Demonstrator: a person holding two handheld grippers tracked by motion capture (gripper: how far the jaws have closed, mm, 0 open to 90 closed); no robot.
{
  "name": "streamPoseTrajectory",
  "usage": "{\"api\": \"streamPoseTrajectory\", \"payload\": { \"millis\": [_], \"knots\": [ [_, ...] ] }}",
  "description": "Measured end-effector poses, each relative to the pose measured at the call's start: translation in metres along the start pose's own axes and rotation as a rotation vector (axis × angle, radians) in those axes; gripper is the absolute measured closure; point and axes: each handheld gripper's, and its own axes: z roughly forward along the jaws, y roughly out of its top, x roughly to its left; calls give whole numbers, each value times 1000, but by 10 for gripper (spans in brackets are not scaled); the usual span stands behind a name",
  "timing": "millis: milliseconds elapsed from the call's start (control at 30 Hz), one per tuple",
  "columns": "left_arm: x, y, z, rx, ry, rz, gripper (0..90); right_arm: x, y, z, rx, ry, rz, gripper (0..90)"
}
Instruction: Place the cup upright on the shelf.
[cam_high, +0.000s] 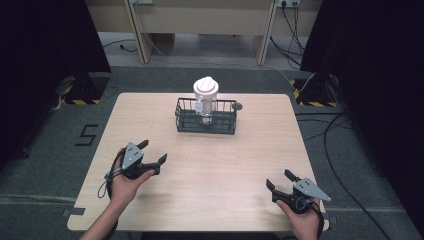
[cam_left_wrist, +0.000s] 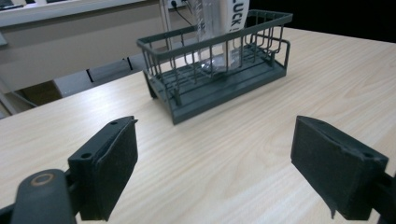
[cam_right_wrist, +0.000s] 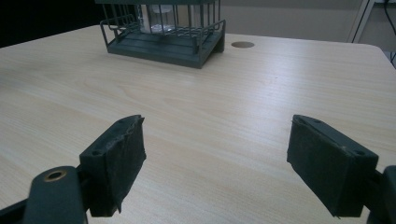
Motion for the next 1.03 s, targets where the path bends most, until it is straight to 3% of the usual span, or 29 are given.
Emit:
{"api": "streamPoseTrajectory", "payload": {
  "millis": [467,767,1033],
  "knots": [
    [16,-36,-35,30,63,-65,142,1,0,0,2,-1,-3,195],
    [16,-55,-41,44,79,-124,143,1,0,0,3,-2,-8,196],
    [8,-55,-37,50,61,-101,143,1,0,0,3,3,-4,197]
  ]
}}
